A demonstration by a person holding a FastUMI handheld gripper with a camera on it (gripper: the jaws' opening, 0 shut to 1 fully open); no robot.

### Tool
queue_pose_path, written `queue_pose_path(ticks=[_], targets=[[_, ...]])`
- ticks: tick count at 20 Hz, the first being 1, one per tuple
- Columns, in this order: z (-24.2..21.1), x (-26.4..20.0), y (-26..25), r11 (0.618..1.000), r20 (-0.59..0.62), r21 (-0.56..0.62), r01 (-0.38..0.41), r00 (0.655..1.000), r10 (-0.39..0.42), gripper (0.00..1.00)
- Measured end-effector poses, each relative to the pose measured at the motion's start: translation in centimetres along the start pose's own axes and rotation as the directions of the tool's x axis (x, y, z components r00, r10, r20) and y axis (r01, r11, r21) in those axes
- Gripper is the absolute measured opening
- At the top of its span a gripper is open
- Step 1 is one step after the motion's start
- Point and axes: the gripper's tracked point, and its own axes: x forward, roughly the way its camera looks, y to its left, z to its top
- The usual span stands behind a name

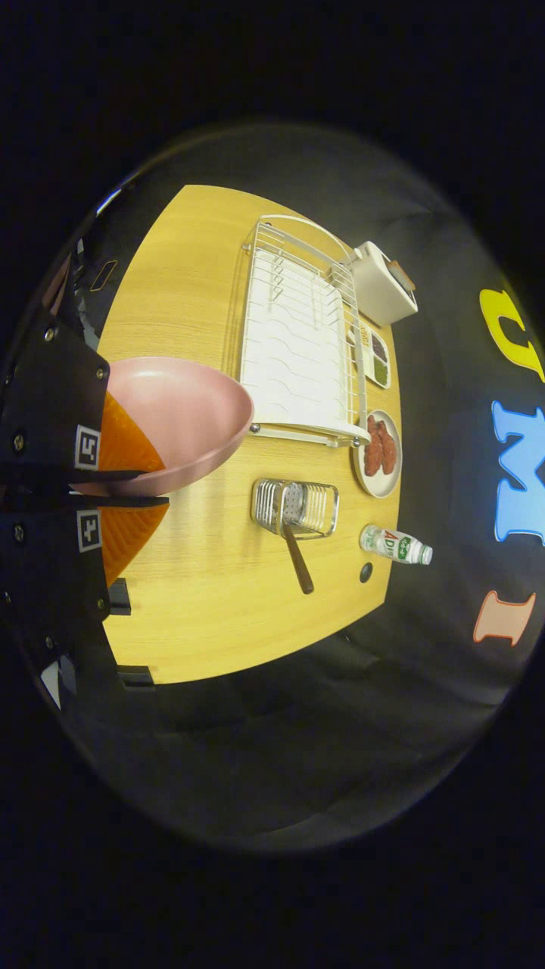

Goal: Take the plate from the dish rack, then take the spoon from the basket and place it into the plate.

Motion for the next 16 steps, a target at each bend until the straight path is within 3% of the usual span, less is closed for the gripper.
queue_pose_path(ticks=[9, 16], targets=[[-0.9, 4.9, 3.6, 0.994, -0.073, 0.019, -0.105, 0.992, 0.106, 0.05], [-1.8, 8.5, 6.3, 0.952, -0.111, 0.101, -0.289, 0.948, 0.3, 0.05]])
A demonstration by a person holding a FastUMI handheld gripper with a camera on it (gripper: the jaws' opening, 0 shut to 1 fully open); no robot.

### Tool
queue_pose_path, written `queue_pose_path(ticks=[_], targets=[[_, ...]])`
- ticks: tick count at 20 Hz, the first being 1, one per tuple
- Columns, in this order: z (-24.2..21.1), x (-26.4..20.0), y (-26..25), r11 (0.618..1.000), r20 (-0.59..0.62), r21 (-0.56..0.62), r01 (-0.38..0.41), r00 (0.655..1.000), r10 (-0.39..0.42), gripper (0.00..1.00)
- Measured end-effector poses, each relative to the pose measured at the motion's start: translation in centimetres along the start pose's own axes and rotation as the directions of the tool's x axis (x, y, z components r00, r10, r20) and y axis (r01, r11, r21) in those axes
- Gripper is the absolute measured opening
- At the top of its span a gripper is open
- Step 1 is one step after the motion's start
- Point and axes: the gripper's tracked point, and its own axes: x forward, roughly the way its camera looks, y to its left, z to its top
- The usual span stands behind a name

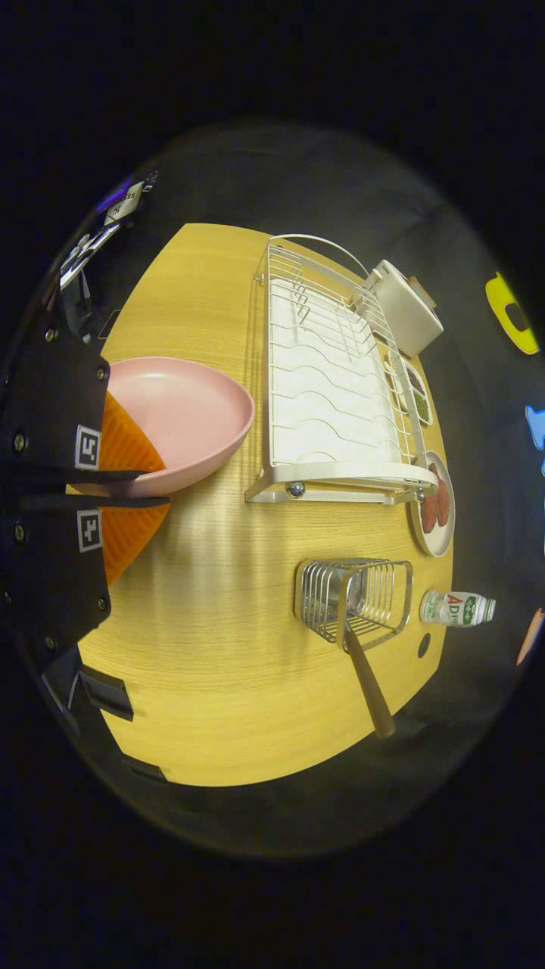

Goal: Take the plate from the dish rack, then take the spoon from the basket and place it into the plate.

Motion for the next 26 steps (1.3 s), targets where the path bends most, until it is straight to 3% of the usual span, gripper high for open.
queue_pose_path(ticks=[6, 10, 14, 18, 21, 26], targets=[[0.4, 3.0, -1.2, 0.993, 0.039, 0.048, -0.109, 0.994, 0.107, 0.06], [-0.8, 4.3, -3.7, 0.999, 0.026, 0.001, -0.041, 0.999, 0.041, 0.08], [-1.6, 3.5, -4.2, 0.998, 0.023, -0.001, -0.056, 0.998, 0.056, 0.09], [0.0, 1.3, -4.6, 0.998, 0.16, -0.016, -0.061, 0.985, 0.063, 0.11], [2.0, -1.2, -6.4, 0.998, 0.311, -0.064, 0.007, 0.95, 0.013, 0.12], [4.2, -5.1, -8.7, 0.997, 0.518, -0.053, 0.06, 0.855, -0.024, 0.12]])
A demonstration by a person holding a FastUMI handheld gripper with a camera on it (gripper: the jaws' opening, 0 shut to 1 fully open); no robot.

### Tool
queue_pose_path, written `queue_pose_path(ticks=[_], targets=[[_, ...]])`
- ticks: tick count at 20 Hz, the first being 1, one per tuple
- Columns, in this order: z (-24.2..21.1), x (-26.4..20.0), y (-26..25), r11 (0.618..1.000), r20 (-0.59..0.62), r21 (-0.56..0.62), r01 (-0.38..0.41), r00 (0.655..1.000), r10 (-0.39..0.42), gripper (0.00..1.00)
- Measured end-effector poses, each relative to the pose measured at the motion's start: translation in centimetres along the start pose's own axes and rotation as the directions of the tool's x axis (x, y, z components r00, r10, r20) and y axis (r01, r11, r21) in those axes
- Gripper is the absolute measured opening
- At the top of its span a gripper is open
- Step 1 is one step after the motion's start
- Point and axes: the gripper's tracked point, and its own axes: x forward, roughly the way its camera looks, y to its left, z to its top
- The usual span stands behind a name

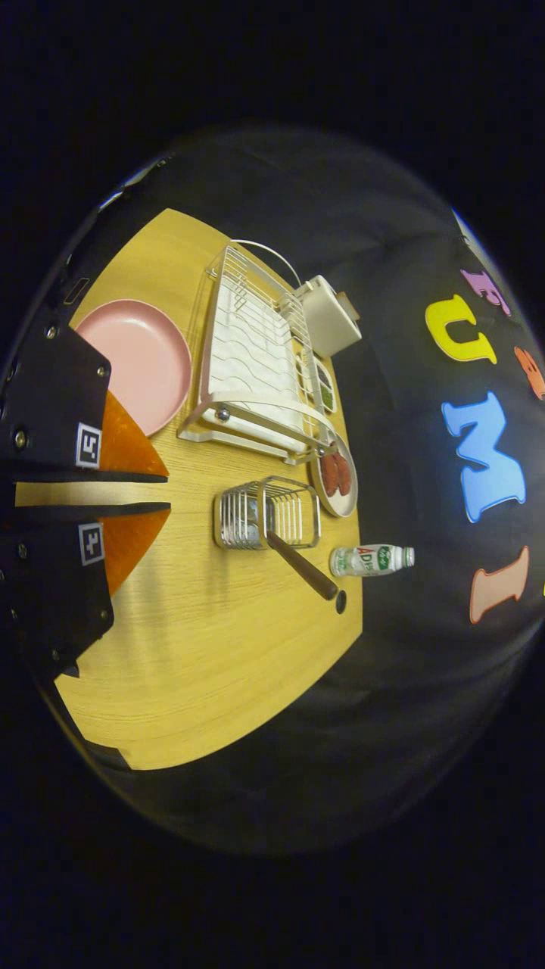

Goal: Take the plate from the dish rack, then take the spoon from the basket and place it into the plate.

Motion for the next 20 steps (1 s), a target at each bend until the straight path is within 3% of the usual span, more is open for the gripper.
queue_pose_path(ticks=[5, 8, 12, 14, 15, 20], targets=[[4.4, -1.0, -2.7, 0.999, 0.219, 0.012, 0.034, 0.975, -0.036, 0.12], [6.3, -0.2, -4.9, 0.998, 0.272, 0.054, 0.044, 0.961, -0.057, 0.12], [8.2, 1.7, -6.2, 0.995, 0.309, 0.102, -0.001, 0.951, -0.031, 0.12], [8.3, 3.1, -6.9, 0.994, 0.303, 0.112, -0.005, 0.953, -0.03, 0.2], [8.6, 3.5, -6.9, 0.994, 0.314, 0.109, -0.019, 0.949, -0.017, 0.29], [9.5, 6.0, -6.5, 0.993, 0.313, 0.099, -0.056, 0.95, 0.023, 0.33]])
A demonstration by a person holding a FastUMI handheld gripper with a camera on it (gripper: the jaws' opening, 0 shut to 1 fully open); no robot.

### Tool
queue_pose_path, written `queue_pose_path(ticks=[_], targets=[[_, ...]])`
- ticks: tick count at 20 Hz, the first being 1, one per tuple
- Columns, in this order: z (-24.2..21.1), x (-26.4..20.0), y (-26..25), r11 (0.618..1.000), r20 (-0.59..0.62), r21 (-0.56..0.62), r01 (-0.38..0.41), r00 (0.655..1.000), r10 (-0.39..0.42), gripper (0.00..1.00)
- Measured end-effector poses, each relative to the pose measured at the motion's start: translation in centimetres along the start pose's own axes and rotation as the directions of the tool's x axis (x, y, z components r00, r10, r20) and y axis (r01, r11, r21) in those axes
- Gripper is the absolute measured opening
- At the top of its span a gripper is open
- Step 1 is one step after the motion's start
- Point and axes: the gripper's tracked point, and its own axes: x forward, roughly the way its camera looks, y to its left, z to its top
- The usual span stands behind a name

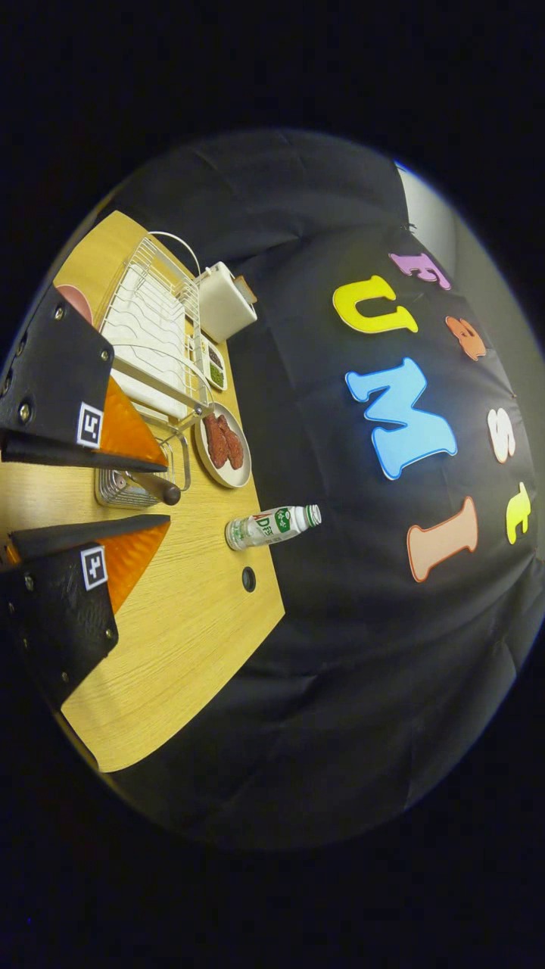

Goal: Take the plate from the dish rack, then take the spoon from the basket and place it into the plate.

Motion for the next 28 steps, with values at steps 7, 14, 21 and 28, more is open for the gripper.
queue_pose_path(ticks=[7, 14, 21, 28], targets=[[0.7, 2.3, -0.2, 1.0, 0.037, -0.006, -0.004, 0.999, 0.004, 0.28], [1.5, 1.6, 1.5, 0.999, 0.019, 0.037, 0.011, 1.0, -0.012, 0.06], [2.3, 1.7, 2.7, 0.996, 0.002, -0.073, 0.043, 0.999, -0.043, 0.06], [6.0, 0.5, 4.7, 0.992, 0.036, -0.115, 0.051, 0.998, -0.047, 0.06]])
